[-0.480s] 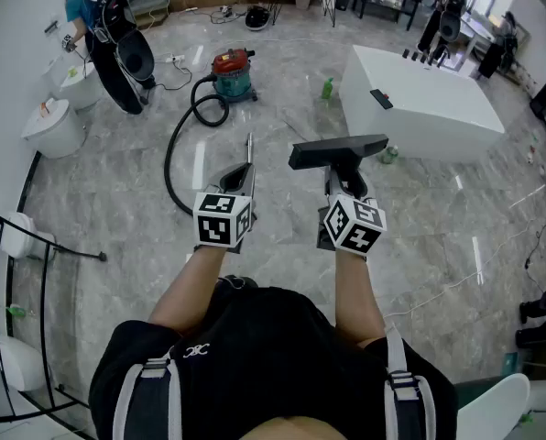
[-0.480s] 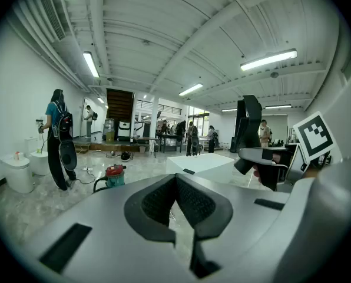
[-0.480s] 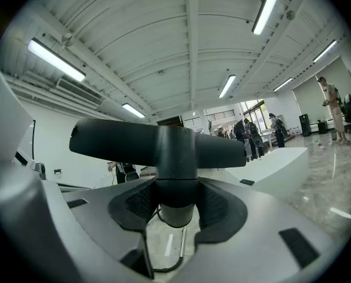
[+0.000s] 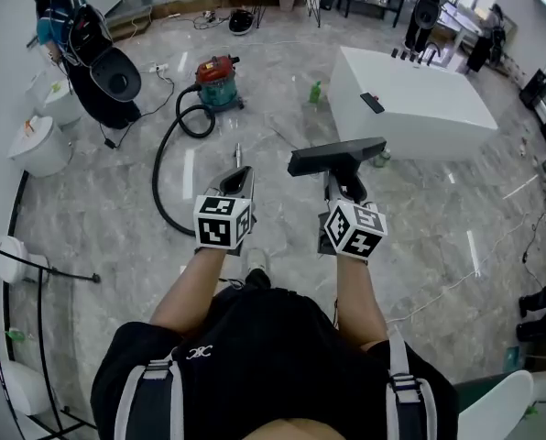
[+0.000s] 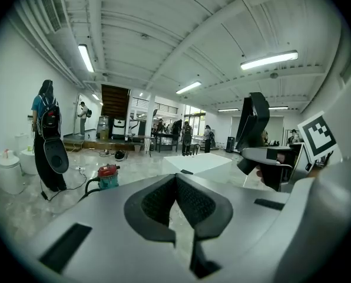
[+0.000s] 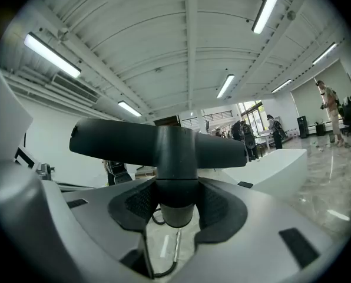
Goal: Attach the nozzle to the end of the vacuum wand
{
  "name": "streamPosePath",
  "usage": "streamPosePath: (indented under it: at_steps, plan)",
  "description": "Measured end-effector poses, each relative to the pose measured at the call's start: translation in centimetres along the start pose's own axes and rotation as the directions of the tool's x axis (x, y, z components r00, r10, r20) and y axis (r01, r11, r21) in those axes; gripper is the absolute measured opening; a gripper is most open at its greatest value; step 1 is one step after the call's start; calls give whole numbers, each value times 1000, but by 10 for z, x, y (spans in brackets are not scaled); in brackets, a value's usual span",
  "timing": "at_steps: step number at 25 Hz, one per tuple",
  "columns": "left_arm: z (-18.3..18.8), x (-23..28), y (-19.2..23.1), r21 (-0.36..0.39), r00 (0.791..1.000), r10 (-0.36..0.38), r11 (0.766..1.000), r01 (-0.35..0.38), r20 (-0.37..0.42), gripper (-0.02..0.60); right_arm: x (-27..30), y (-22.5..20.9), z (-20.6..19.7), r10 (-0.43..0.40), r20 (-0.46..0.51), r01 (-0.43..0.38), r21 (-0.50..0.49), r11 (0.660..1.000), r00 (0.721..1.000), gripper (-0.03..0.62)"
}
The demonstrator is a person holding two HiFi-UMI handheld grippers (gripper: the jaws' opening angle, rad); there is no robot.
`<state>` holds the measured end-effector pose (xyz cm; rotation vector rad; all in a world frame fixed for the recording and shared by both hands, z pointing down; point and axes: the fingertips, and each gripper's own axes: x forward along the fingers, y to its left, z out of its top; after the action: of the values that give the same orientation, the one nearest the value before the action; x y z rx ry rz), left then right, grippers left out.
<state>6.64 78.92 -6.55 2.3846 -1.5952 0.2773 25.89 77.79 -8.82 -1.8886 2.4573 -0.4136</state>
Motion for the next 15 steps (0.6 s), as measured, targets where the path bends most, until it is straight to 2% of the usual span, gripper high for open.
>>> streamPosePath:
  at_steps: [7, 15]
  plan:
    - [36, 70, 45, -16, 1000, -10, 1000, 10, 24, 9, 84, -6, 28, 9, 2, -9, 6, 1000, 1000, 193]
    - [85, 138, 120, -44, 999, -8, 999, 10, 40, 9, 193, 14, 69, 30, 1, -30, -12, 999, 1000, 193]
